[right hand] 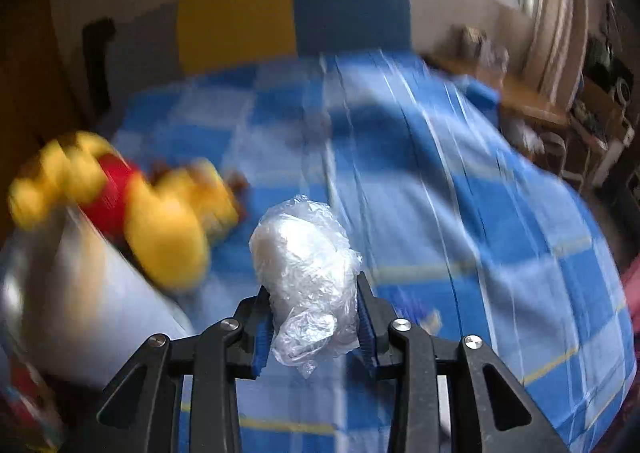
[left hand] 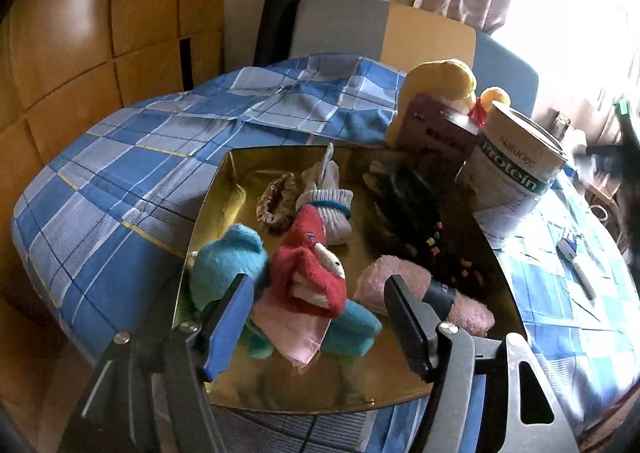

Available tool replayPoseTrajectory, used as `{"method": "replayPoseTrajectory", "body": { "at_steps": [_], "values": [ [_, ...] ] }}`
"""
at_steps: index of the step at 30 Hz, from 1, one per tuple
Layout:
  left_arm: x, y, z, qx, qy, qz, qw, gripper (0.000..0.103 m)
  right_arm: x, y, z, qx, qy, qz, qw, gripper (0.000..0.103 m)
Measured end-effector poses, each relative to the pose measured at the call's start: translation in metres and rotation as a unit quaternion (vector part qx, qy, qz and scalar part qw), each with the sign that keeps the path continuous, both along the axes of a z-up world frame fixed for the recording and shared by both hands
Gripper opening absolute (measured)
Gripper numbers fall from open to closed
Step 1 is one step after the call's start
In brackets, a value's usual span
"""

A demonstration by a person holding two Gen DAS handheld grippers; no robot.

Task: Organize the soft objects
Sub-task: 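Carry the clear plastic bag onto the gold tray and open the right tool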

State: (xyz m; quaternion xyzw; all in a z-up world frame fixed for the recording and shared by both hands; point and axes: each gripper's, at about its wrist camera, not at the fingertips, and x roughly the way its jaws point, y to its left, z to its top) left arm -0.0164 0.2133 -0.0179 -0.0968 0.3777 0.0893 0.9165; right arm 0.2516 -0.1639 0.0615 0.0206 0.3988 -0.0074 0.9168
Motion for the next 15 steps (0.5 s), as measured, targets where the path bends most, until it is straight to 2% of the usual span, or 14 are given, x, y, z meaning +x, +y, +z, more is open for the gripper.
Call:
{"method": "replayPoseTrajectory", "body": {
  "at_steps": [3,5,7,9,12,15],
  "values": [
    [-0.001,0.002,-0.001,-0.001,0.0,0.003,1.0,0.069,0.009,0.05,0.043,-0.001,-0.037,0.047,0.998,0.035],
    [-0.002,0.005,-0.002,-0.003,0.003,0.006,1.0,0.069,0.009,0.101,0.069,-0.009,-0.06,0.103,0.993,0.035],
    [-0.004,0.007,-0.003,-0.006,0.003,0.008,0.9999,0.069,0.006,0.147,0.083,-0.012,-0.07,0.155,0.985,0.035],
    [-0.007,0.01,-0.003,-0.007,0.003,0.012,0.9999,0.07,0.002,0.183,0.087,-0.013,-0.066,0.198,0.978,0.035],
    [-0.014,0.02,0.0,-0.01,-0.001,0.023,0.9997,0.071,-0.011,0.237,0.074,-0.008,-0.042,0.273,0.961,0.035],
    [-0.022,0.031,0.003,-0.007,-0.008,0.036,0.9993,0.073,-0.041,0.278,0.045,-0.013,-0.008,0.362,0.932,0.035]
  ]
}}
